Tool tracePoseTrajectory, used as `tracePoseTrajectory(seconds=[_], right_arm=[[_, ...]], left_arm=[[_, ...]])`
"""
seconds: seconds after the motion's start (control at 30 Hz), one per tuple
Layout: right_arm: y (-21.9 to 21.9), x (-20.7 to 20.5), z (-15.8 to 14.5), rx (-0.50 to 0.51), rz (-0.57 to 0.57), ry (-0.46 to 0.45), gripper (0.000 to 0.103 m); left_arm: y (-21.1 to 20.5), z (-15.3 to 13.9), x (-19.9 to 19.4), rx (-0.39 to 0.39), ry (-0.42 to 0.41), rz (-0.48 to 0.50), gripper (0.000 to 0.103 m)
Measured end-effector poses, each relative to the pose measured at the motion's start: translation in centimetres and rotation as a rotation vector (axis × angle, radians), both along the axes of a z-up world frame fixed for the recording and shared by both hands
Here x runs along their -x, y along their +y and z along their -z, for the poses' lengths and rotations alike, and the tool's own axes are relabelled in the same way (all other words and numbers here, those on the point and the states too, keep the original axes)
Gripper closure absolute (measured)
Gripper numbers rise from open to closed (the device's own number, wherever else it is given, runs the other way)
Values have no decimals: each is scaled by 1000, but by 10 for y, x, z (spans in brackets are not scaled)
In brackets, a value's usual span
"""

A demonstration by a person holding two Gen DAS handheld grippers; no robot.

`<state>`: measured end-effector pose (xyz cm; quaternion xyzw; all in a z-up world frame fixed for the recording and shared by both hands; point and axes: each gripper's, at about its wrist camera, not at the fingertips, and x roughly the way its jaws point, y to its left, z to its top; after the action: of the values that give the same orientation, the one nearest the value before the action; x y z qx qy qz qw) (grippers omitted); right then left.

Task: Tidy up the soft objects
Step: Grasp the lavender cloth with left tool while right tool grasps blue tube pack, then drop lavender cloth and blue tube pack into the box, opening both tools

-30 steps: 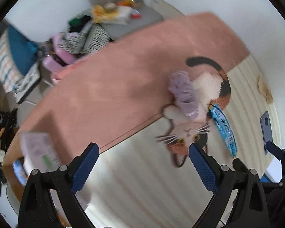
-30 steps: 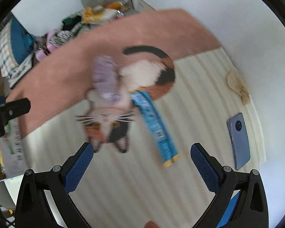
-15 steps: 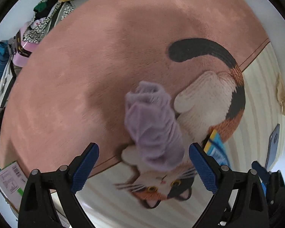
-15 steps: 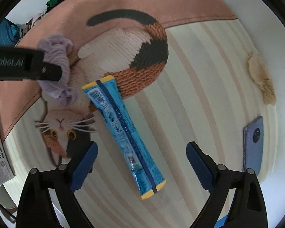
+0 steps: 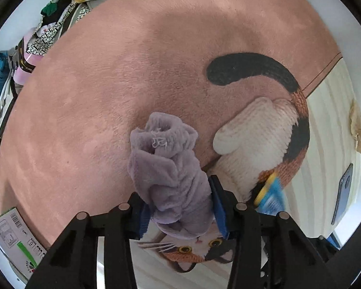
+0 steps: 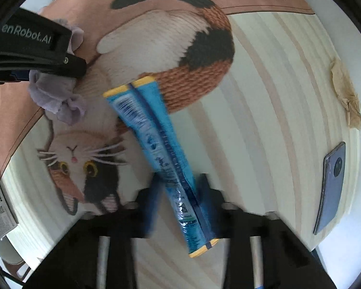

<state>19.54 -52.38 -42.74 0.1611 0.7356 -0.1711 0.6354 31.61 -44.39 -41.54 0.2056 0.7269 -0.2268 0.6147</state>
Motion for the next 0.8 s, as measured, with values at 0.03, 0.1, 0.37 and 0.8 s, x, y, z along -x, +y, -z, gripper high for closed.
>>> tracePoseTrajectory(seconds=[0.03, 0.1, 0.37, 0.8], right_arm=[[3, 0, 1, -4, 3, 1, 85], [8, 2, -2, 1, 3, -7, 87], [63, 6, -53, -78, -19, -125, 87], [297, -19, -153, -288, -217, -305, 87]], left_arm=[[5, -4, 3, 6, -7, -3, 63], [14, -15, 7, 22, -17, -11, 63], [112, -96, 13, 141, -100, -94, 63], [398, -196, 4, 168, -229, -359, 63]])
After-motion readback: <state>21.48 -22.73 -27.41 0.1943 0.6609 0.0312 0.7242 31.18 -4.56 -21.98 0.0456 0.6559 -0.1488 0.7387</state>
